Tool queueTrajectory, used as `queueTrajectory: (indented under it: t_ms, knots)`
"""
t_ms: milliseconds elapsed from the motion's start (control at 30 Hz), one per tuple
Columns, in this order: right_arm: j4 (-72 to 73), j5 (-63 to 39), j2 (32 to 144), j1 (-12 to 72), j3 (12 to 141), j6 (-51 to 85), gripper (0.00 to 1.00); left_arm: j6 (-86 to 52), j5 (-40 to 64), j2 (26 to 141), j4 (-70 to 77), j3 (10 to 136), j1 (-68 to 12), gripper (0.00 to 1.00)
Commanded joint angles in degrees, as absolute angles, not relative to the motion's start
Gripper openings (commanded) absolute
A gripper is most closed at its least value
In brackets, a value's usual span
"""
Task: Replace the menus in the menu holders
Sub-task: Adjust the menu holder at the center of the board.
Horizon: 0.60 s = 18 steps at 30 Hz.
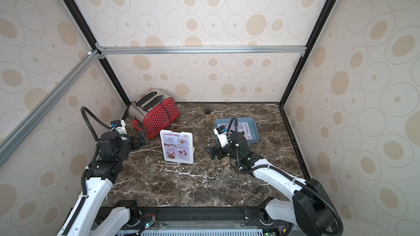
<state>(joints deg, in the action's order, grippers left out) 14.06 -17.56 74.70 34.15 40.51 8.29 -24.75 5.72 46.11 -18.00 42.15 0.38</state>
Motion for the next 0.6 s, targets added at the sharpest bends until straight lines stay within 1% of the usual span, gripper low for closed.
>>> queueTrajectory:
  t_ms: [0,133,267,367,467,567]
  knots:
    - [20.8,-22.1,82.1,35.4,46.4,8.1,0.96,-31.1,12.5,45.7,-27.2,42.7,0.6,0.93]
    - [22.8,-26.6,88.7,37.4,51.6,7.7,0.96,-33.7,15.4,47.3,-26.3,41.3,0.2,0.85]
    - [23.8,-30.1,91.8,39.2,54.1,7.8,0.95,-34.2,16.0,50.3,-23.5,40.9,-1.5,0.76]
    - [24.2,-31.5,91.6,39.9,53.9,8.1,0.93,-35.0,16.1,53.2,-19.6,40.5,-4.3,0.7]
    - [24.2,-32.8,90.7,40.4,52.9,8.1,0.91,-35.4,15.5,57.3,-16.4,40.8,-7.4,0.66]
    - [24.3,-33.9,89.9,41.1,52.1,8.2,0.88,-36.6,15.6,60.6,-13.2,40.6,-8.1,0.61]
